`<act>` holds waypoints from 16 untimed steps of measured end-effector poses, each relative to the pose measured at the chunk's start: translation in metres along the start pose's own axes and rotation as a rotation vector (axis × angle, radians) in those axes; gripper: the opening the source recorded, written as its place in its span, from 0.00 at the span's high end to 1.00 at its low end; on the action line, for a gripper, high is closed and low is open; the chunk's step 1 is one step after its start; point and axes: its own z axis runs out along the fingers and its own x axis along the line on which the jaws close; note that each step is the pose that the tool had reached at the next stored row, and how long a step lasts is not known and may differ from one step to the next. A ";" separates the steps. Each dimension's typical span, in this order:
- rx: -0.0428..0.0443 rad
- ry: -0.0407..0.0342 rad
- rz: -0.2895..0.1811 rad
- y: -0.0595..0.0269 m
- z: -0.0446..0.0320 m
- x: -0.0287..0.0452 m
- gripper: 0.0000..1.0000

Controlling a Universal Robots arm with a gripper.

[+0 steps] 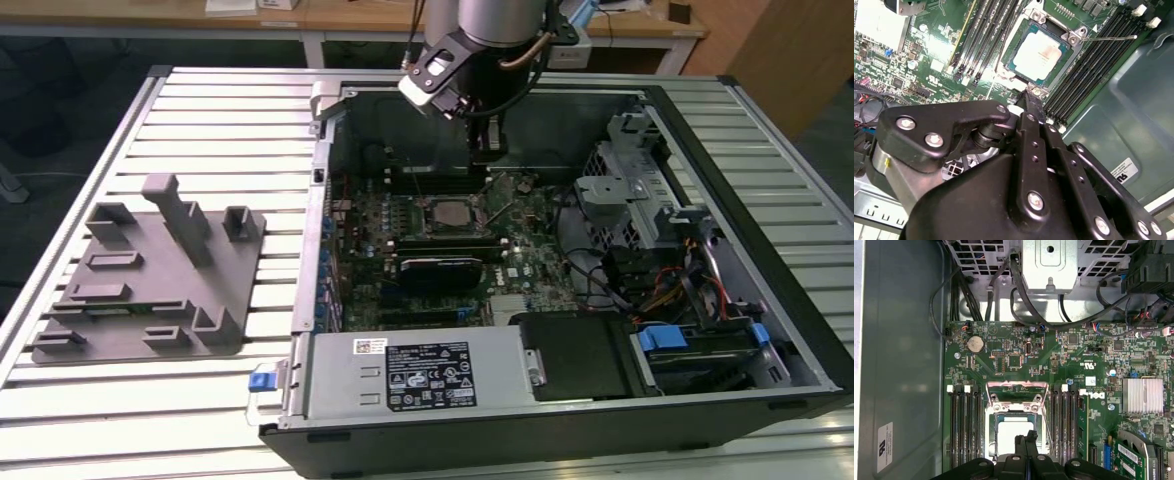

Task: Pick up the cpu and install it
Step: 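Close the cpu cover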

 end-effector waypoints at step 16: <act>0.0036 0.0011 0.000 0.0489 0.0013 0.0003 0.89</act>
